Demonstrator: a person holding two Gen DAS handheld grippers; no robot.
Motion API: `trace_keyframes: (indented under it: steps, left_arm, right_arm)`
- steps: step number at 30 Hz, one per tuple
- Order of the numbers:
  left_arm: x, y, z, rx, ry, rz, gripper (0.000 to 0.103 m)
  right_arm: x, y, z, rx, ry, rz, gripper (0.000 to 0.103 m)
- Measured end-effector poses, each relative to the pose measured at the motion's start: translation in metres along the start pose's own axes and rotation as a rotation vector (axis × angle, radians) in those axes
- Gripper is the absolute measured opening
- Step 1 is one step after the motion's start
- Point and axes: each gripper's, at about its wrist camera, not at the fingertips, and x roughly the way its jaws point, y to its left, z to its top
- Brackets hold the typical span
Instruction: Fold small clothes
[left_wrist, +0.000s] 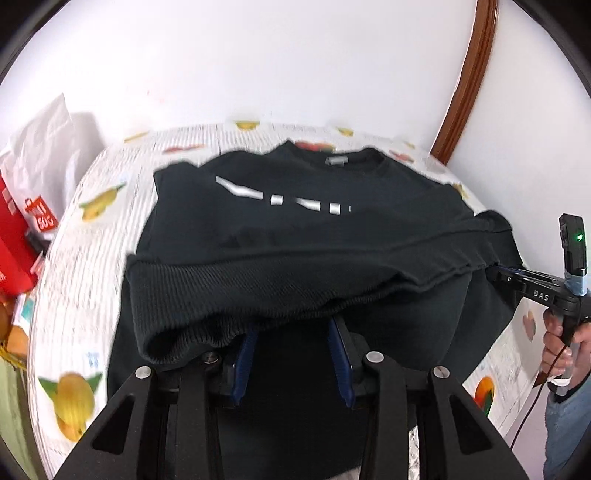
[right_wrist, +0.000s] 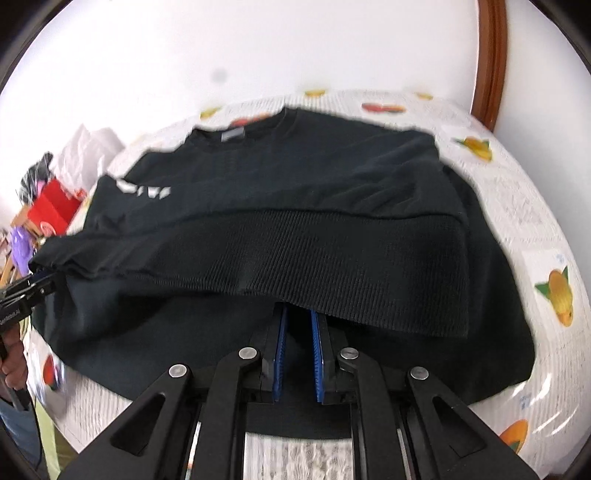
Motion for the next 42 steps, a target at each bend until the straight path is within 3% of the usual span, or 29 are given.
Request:
trace_keyframes:
  steps: [3, 8, 14, 16, 18, 20, 23, 27, 33, 37, 38, 40, 42]
  left_arm:
    - [0.0, 0.008, 0.012, -0.013, -0.025, 0.031, 0.035]
    - [0.007, 0.03, 0.028, -0.076, -0.037, 0.021, 0.035]
    - [0.027, 0.051, 0.044, -0.103, -0.015, 0.061, 0.035]
    - [0.035, 0.056, 0.048, -0.107, -0.006, 0.082, 0.035]
    - [0.038, 0.061, 0.051, -0.11, -0.007, 0.08, 0.035]
    - [0.036, 0.065, 0.054, -0.104, -0.024, 0.086, 0.036]
    - [0.035, 0.071, 0.059, -0.073, -0.035, 0.137, 0.041]
    - [0.048, 0.082, 0.064, -0.057, 0.012, 0.105, 0.041]
    - [0.055, 0.092, 0.062, -0.1, 0.019, 0.055, 0.036]
    - [0.047, 0.085, 0.06, -0.068, -0.002, 0.1, 0.012]
    - [0.043, 0.084, 0.06, -0.07, -0.009, 0.093, 0.011]
    - [0.031, 0.081, 0.062, -0.08, -0.041, 0.092, 0.01]
    - [0.019, 0.077, 0.067, -0.082, -0.083, 0.091, 0.01]
  right_arm:
    - [-0.001, 0.001, 0.011, -0.002, -0.046, -0.024, 0.011]
    - [0.001, 0.0, 0.034, 0.008, -0.103, -0.003, 0.011]
    - [0.014, -0.004, 0.073, 0.011, -0.158, 0.001, 0.012]
    - [0.024, -0.006, 0.086, 0.017, -0.149, -0.055, 0.021]
    - [0.03, -0.01, 0.097, 0.02, -0.155, -0.112, 0.022]
    - [0.029, -0.015, 0.104, 0.021, -0.166, -0.106, 0.024]
    - [0.027, -0.024, 0.108, 0.001, -0.187, -0.118, 0.045]
    - [0.04, -0.036, 0.113, -0.033, -0.153, -0.167, 0.049]
    - [0.071, -0.052, 0.123, -0.026, -0.056, -0.161, 0.049]
    - [0.088, -0.051, 0.127, -0.031, -0.008, -0.135, 0.048]
    - [0.09, -0.049, 0.127, -0.039, 0.001, -0.133, 0.045]
    - [0.091, -0.043, 0.127, -0.067, 0.0, -0.119, 0.025]
    - [0.088, -0.036, 0.126, -0.099, -0.019, -0.148, 0.022]
